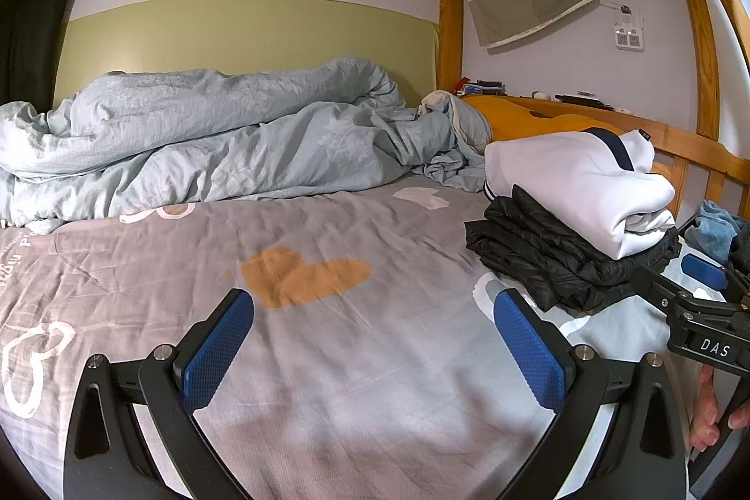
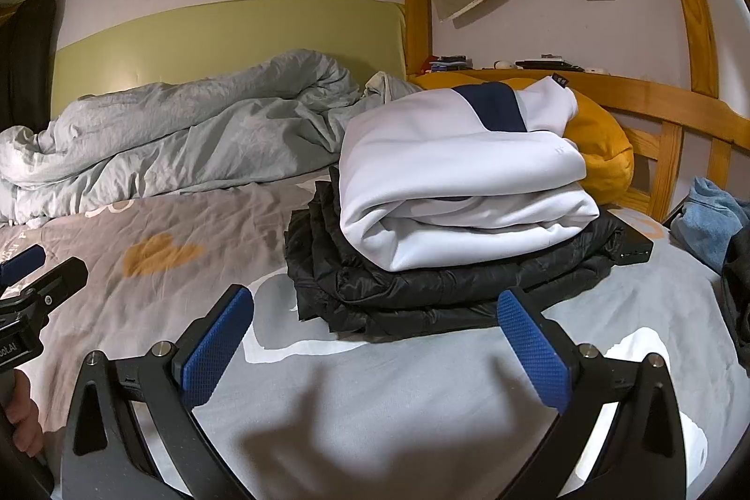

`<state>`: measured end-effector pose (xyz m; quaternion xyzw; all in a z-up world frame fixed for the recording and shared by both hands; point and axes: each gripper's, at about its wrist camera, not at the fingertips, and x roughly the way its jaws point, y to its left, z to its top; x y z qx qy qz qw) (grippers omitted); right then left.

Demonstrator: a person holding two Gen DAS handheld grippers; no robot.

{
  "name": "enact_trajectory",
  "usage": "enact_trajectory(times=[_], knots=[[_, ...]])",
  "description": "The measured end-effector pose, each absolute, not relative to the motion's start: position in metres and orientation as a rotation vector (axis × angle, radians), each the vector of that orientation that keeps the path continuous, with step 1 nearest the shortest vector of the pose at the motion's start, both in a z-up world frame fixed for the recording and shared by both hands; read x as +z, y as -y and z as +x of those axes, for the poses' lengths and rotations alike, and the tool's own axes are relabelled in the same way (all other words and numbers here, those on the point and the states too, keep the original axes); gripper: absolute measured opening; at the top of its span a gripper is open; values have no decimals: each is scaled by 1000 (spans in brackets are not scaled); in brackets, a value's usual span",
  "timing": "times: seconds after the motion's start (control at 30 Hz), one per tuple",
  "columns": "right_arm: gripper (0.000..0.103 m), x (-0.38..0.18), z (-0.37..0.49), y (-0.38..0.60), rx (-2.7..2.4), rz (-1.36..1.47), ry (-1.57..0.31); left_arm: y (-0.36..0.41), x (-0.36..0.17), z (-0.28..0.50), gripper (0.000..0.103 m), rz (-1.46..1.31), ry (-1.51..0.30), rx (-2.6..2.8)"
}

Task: Fold large clothes

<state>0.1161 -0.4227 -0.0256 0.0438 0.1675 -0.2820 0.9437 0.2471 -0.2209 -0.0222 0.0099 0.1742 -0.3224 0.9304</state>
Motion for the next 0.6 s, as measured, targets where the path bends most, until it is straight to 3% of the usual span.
enact_trajectory(times=[0.6], knots=[[103,-26,115,428,-568,121,-350,222,-22,247,103,21,-357,-661]])
